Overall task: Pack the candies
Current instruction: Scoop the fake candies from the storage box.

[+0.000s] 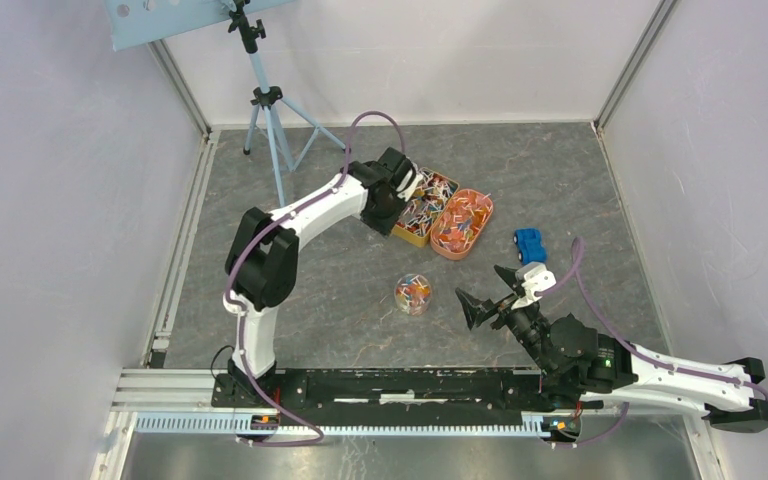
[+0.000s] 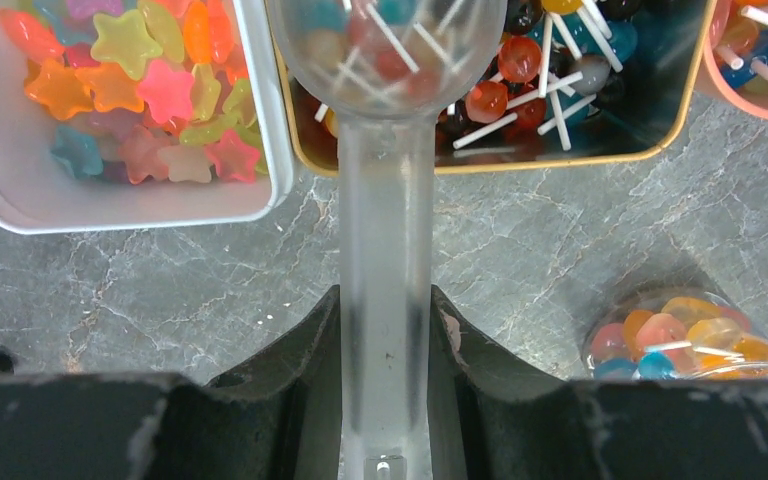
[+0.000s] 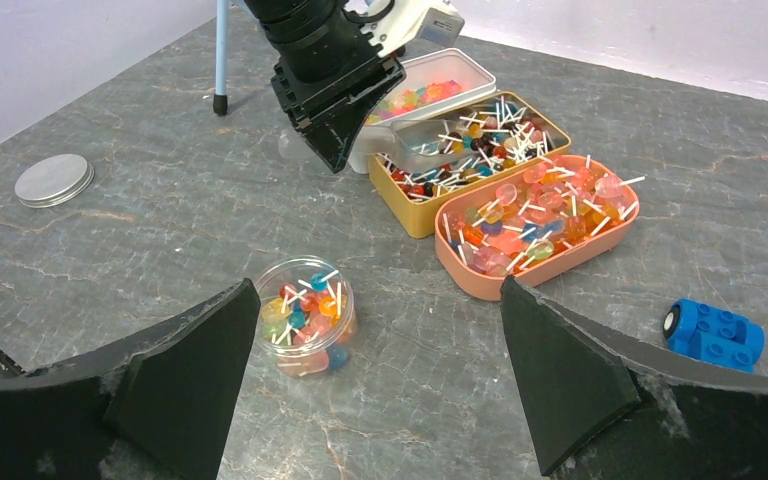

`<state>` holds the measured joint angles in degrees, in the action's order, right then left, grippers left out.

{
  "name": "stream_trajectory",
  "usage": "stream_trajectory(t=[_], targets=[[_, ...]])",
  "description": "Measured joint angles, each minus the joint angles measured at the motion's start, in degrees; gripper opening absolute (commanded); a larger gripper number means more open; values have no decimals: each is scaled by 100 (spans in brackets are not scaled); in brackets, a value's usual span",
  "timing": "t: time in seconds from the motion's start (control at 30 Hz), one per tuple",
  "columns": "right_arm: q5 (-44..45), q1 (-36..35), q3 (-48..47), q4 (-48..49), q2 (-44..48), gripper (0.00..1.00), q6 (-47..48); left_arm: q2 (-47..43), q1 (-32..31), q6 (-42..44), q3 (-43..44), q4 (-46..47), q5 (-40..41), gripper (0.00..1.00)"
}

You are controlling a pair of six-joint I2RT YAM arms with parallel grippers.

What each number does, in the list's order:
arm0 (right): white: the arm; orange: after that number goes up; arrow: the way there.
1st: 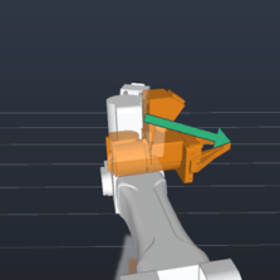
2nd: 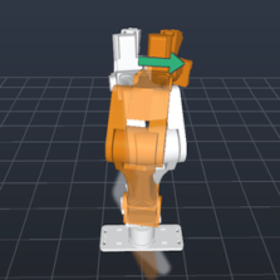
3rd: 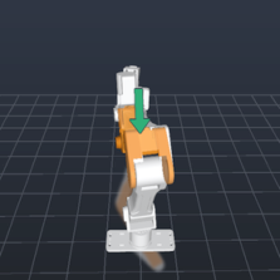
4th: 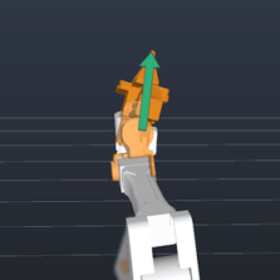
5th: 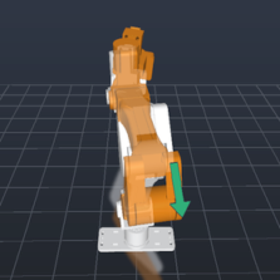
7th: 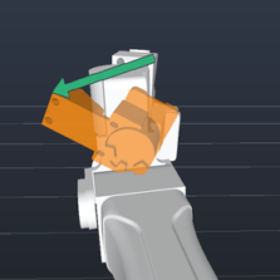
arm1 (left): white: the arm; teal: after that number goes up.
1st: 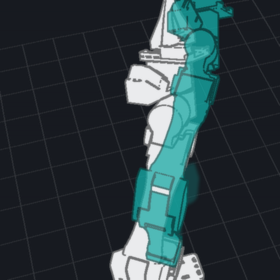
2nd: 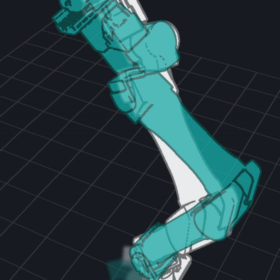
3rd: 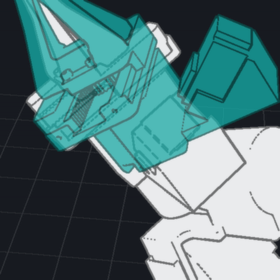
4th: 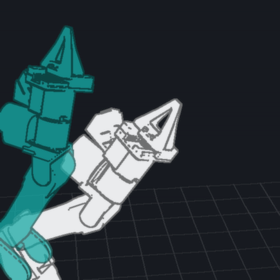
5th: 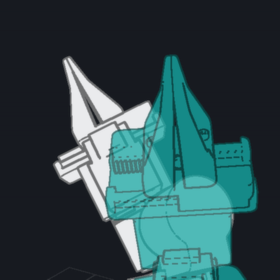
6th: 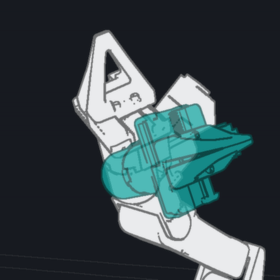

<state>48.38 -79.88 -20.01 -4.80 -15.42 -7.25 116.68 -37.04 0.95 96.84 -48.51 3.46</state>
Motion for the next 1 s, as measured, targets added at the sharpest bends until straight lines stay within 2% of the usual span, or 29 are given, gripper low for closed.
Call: stream_trajectory(t=[0.63,1.0], targets=[[15,0,0,50,-90,98,7,-1224,59,0,-957,898,269,2],[15,0,0,87,-149,98,22,-2087,59,4,-1801,1419,243,2]])
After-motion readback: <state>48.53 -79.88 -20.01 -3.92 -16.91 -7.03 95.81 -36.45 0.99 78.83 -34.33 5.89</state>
